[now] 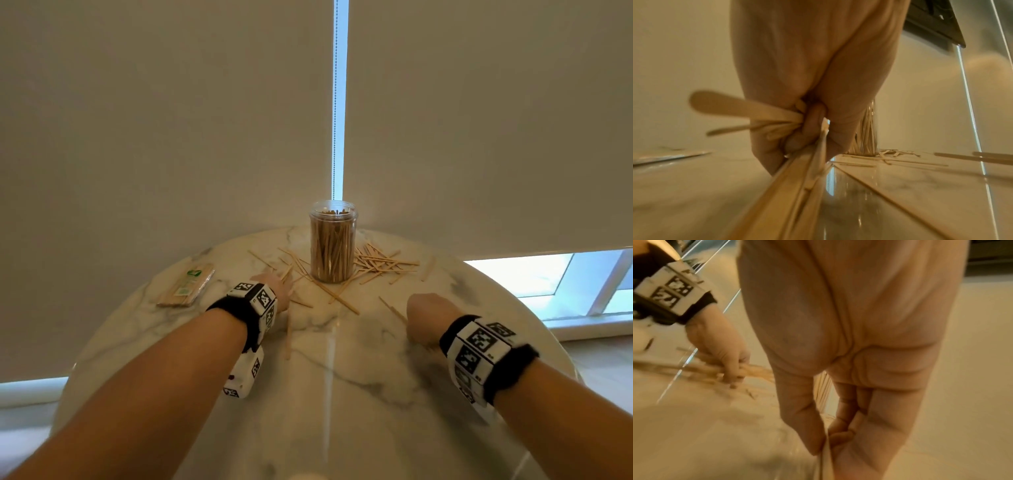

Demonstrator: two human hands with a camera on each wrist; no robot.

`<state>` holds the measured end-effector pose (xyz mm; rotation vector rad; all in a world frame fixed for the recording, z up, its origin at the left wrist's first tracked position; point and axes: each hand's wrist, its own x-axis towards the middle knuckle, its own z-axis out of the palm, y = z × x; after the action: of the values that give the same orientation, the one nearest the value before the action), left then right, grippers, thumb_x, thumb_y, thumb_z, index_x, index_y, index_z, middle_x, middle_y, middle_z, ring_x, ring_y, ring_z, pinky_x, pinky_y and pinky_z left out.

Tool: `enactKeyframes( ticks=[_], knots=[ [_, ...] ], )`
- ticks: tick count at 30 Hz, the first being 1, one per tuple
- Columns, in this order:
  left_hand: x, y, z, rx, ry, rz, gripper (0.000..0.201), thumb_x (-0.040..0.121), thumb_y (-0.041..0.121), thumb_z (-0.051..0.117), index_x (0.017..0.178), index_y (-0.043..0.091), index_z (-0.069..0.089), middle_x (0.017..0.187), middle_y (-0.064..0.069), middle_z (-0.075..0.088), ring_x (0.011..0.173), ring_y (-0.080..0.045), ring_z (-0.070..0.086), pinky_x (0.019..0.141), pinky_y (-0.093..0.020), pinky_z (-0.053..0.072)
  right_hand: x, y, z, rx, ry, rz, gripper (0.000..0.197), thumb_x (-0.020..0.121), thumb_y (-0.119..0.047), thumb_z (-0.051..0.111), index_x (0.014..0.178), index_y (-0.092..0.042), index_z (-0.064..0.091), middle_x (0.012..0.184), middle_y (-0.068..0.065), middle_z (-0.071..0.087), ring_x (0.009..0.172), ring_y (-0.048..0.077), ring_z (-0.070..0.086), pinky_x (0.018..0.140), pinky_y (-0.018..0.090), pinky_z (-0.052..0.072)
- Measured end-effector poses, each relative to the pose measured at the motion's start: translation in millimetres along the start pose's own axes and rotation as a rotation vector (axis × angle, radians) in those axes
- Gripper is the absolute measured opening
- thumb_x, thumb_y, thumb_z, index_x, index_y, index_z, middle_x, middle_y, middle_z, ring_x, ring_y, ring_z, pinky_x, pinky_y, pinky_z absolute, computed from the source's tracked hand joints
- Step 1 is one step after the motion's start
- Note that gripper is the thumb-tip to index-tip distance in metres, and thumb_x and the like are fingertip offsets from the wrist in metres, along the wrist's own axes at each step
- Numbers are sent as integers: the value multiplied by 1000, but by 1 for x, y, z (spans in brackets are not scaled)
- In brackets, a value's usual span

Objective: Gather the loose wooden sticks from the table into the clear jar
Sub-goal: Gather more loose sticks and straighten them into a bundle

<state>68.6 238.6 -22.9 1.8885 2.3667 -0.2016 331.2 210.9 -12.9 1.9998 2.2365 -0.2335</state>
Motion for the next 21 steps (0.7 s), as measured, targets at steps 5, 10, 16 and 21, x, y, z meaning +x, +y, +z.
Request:
enactKeyframes(
  ticks=[5, 10, 16, 21],
  knots=[
    [-12, -14, 3, -503, 22, -52, 52, 102, 45, 36, 115, 4, 65, 97, -9, 65, 81, -22, 60, 65, -29, 43, -7, -11, -15, 566, -28, -51, 10, 91, -11, 65, 93, -2, 69, 85, 7, 72, 74, 18, 70, 65, 24, 59],
    [-31, -11, -10, -891, 32, -13, 47, 106, 29, 34, 125, -6, 58, 127, -27, 60, 113, -39, 59, 93, -39, 48, -18, -44, -25, 1035, -46, -223, 11, 88, -4, 70, 98, -1, 70, 91, 15, 74, 79, 24, 74, 69, 31, 63],
    [-49, 11, -14, -1393, -32, -30, 24, 99, 14, 39, 98, 7, 62, 84, -13, 60, 71, -24, 57, 70, -39, 52, -15, -91, -26, 1071, -29, -303, 10, 88, -6, 72, 97, -3, 69, 89, 12, 75, 78, 21, 74, 70, 31, 63],
    [-54, 19, -6, -1546, 57, 44, 30, 103, 28, 41, 115, 7, 58, 93, -12, 65, 70, -21, 61, 57, -31, 48, -6, -119, -24, 986, 120, -330, 6, 84, -5, 73, 89, -4, 70, 80, 13, 76, 75, 24, 76, 73, 41, 64]
  ],
)
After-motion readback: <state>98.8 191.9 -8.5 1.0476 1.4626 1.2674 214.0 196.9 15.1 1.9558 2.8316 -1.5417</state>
